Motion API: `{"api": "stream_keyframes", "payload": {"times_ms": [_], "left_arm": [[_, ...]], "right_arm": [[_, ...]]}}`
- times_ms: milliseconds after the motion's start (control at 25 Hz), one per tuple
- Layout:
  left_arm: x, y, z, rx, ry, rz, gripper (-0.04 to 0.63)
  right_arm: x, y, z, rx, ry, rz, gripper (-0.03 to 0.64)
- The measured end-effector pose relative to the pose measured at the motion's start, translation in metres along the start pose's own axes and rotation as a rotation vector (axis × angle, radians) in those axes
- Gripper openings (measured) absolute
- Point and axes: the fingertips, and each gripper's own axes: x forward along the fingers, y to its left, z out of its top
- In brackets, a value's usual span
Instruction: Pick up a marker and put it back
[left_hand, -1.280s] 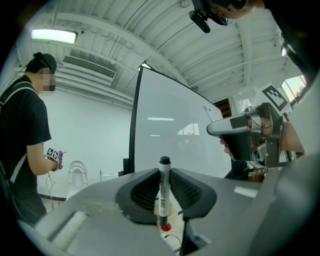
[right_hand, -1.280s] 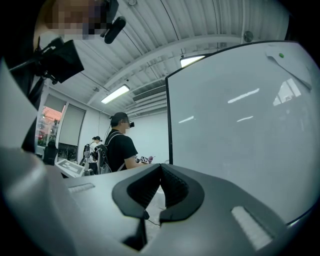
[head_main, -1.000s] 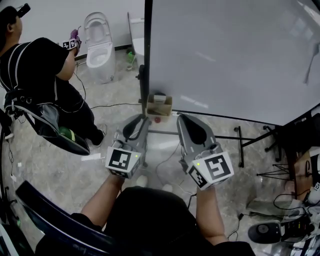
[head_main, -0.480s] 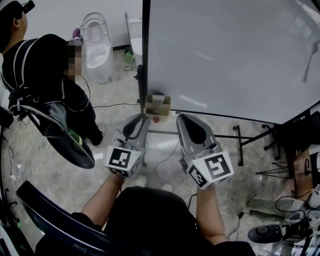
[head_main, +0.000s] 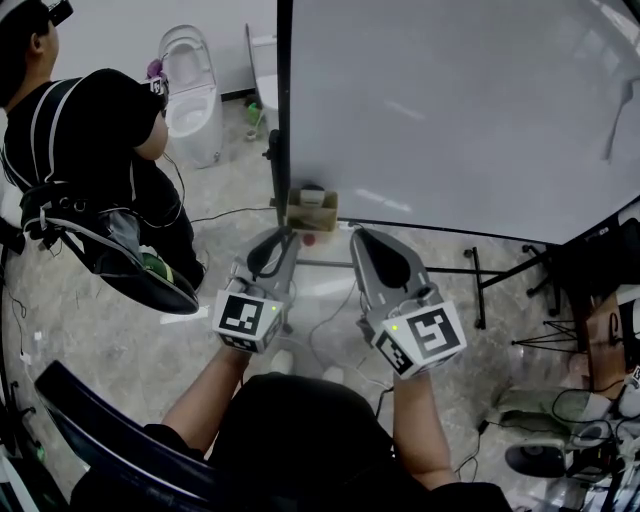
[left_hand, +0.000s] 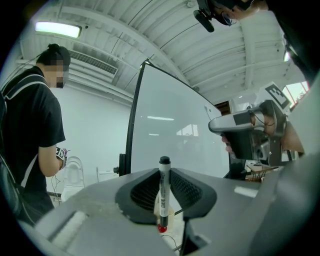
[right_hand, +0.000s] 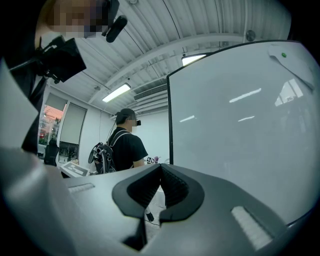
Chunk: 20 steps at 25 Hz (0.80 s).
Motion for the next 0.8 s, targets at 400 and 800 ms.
{"api": "stream_keyframes", "payload": {"times_ms": [400,800], "left_arm": [[0.029,-0.005,-0.003,0.017,0.001,-0.037,0.072],[0.06,-0.022,-0.02,0.036,0.007,-0.073,0.072]], "right_arm": [[-0.002,-0.018,-0.007,0.006,0.011,-0.04,0.009],[-0.023,-0.045,-0.012,0.012,0.016,-0.096,0.008]]}}
